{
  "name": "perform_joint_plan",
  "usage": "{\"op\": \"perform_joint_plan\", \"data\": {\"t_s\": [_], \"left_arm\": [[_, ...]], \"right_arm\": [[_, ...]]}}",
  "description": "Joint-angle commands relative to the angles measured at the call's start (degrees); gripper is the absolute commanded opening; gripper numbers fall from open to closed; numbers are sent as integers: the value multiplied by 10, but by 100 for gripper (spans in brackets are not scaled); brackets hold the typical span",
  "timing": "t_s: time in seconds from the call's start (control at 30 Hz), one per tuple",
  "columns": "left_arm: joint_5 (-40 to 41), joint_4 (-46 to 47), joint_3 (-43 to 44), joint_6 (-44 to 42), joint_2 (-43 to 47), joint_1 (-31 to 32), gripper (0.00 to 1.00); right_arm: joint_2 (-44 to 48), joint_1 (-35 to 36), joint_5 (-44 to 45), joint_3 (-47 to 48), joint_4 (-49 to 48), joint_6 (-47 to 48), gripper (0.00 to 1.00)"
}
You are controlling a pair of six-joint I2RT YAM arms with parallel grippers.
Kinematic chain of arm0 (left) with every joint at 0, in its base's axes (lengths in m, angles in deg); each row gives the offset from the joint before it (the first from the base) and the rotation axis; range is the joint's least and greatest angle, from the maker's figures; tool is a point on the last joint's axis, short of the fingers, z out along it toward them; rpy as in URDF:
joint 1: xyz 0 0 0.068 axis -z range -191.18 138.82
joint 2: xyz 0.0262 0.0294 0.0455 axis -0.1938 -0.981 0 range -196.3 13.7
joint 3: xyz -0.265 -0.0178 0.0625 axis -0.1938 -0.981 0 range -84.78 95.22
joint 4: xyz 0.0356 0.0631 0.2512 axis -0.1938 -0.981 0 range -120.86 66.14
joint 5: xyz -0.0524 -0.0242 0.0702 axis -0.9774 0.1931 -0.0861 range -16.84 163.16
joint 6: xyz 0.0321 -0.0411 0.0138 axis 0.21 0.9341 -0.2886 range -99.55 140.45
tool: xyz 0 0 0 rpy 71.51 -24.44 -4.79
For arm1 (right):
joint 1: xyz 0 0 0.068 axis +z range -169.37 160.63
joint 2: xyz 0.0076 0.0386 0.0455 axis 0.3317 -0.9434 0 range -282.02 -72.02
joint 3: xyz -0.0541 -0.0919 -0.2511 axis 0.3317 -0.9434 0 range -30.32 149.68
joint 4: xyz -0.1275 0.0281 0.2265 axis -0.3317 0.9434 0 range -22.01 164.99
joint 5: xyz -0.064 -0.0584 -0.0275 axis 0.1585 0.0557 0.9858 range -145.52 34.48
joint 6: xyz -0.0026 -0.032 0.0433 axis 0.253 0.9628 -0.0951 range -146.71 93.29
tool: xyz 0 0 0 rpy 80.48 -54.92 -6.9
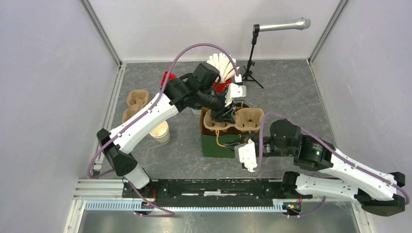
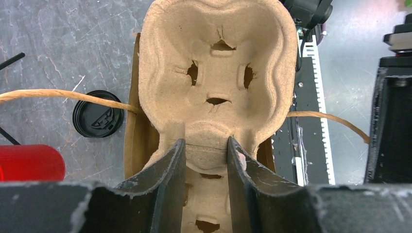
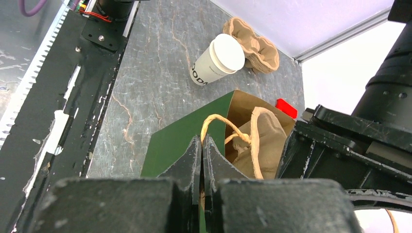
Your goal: Pack the takeout coffee
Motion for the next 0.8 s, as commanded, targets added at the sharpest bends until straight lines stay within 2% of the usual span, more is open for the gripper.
{"op": "perform_joint_plan", "data": {"t_s": [0.0, 0.17, 0.37, 0.77], "left_arm": [[4, 24, 24, -35, -10, 3, 27], [-4, 24, 41, -33, -17, 4, 27], [23, 14, 15, -55, -13, 3, 27], [36, -23, -18, -79, -23, 4, 27]], "right_arm": [[13, 3, -29, -8, -4, 14, 0], [21, 2, -30, -13, 0, 18, 0], [26, 3, -44, -12, 11, 22, 0], [63, 3, 15, -49, -11, -1, 0]]}}
